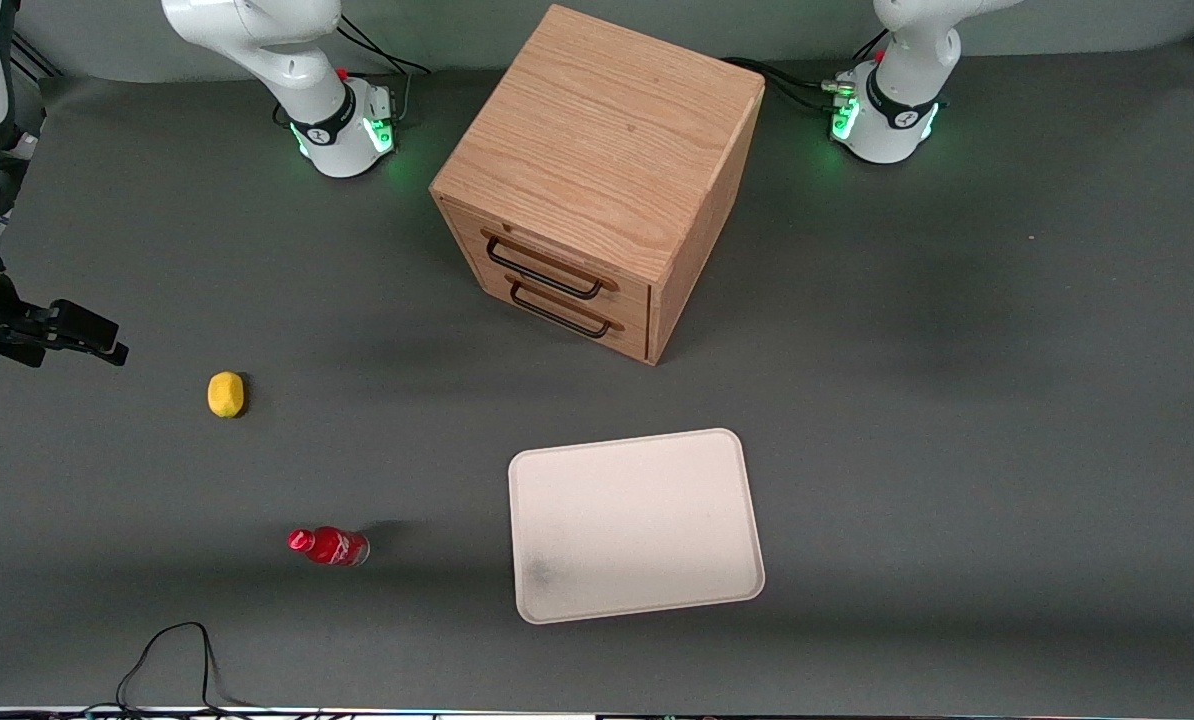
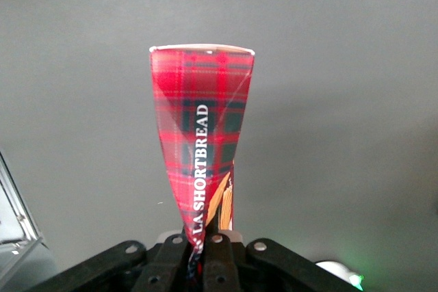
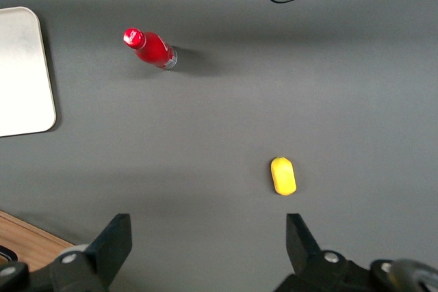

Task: Place red cookie box on tray
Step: 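Lift the box with the left gripper and carry it toward the white tray, then lower the held box onto the tray's edge with the left gripper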

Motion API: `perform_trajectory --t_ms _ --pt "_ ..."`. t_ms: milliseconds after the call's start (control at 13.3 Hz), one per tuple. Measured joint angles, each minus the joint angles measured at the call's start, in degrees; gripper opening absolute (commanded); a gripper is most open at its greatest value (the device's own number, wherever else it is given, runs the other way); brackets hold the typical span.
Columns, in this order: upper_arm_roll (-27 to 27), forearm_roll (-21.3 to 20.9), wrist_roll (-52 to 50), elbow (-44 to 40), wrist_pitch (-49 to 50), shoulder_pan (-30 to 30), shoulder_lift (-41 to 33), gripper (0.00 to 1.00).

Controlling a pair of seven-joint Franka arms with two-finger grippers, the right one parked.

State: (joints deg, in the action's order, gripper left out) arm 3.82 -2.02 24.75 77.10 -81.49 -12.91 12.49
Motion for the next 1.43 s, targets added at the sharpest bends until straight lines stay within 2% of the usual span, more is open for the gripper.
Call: perform_trajectory --t_ms 376,601,902,1428 --pt "-2.17 0.26 -31.17 -4.67 -0.33 15.72 6.72 0.00" --pt "-7.35 0.27 -47.14 -11.88 -3.11 20.69 14.63 0.00" --pt "-14.12 0.55 -56.09 -16.52 -13.57 21.36 22.67 0.00" --pt "-14.34 -0.12 -62.45 -16.99 -33.72 27.51 36.66 0.00"
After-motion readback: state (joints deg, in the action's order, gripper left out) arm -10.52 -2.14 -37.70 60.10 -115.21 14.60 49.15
